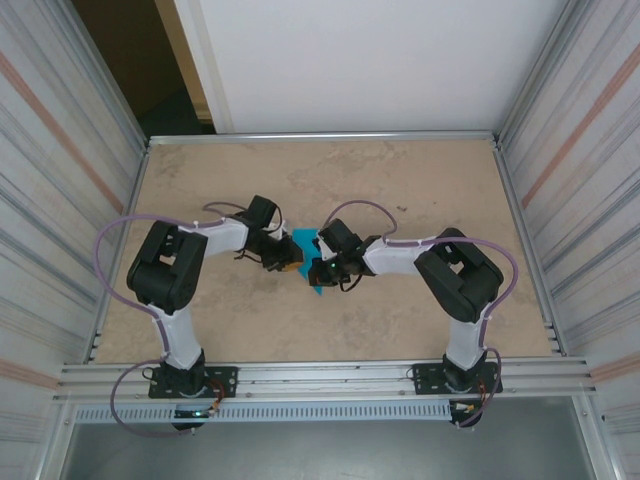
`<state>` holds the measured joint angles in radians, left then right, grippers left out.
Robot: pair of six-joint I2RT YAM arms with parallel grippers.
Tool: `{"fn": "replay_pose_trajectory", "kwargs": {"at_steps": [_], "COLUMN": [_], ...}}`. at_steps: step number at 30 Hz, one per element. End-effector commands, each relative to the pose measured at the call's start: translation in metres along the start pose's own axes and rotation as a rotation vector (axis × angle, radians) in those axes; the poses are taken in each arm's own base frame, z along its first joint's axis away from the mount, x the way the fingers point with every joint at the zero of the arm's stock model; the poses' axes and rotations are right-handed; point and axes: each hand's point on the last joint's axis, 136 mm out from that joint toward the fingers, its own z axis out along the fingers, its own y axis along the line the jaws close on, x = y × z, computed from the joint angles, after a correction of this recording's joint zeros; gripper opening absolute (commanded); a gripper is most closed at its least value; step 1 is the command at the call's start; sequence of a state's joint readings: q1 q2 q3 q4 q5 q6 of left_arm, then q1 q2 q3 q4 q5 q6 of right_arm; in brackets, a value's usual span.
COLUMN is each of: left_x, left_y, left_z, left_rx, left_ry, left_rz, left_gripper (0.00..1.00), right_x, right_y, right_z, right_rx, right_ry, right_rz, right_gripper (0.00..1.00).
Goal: Fold a paper plane with a square sheet of paper (pick it up from the middle)
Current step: Third fold the triangle at the center of the table.
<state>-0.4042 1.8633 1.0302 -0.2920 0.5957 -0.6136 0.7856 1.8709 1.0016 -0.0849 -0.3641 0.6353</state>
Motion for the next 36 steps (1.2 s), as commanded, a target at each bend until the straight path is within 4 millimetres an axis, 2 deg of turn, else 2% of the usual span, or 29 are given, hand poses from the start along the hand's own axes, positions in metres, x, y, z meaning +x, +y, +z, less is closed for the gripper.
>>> {"fn": "replay_pose_trajectory", "kwargs": {"at_steps": [1,8,11,16,20,24,28,31,36], "left_x": [-0.024,-0.049,-0.058,-0.071,-0.076,-0.073,-0.065,-0.056,-0.041], "left_y": [0.020,0.046,0.052,0.040,0.024,0.009,0.009,0.012,0.022], "left_z": [-0.008,-0.015,-0.019,-0.031,-0.051,-0.081,-0.102,-0.109,-0.109], "left_rx": [-0.070,-0.081,-0.114,-0.123,-0.111,-0.096,-0.064,-0.028,-0.013], "left_ry": [-0.059,-0.107,-0.110,-0.129,-0.179,-0.260,-0.329,-0.333,-0.321], "left_rz": [0.040,0.017,0.028,0.058,0.070,0.072,0.040,0.011,-0.011], "left_gripper": [0.22,0.24,0.24,0.25,0.26,0.31,0.44,0.52,0.69], "right_x": [0.044,0.054,0.054,0.040,0.025,-0.007,-0.036,-0.046,-0.050], "right_y": [-0.056,-0.070,-0.069,-0.053,-0.032,-0.001,0.030,0.034,0.030], "right_z": [0.013,0.015,0.013,0.005,-0.005,-0.029,-0.055,-0.066,-0.071], "right_rx": [0.181,0.227,0.229,0.192,0.136,0.053,-0.029,0.000,0.015], "right_ry": [0.152,0.180,0.175,0.135,0.093,-0.037,-0.226,-0.342,-0.399], "right_rz": [0.060,0.086,0.088,0.070,0.035,-0.017,-0.065,-0.080,-0.020], "right_gripper": [0.06,0.06,0.06,0.07,0.11,0.22,0.34,0.42,0.48]}}
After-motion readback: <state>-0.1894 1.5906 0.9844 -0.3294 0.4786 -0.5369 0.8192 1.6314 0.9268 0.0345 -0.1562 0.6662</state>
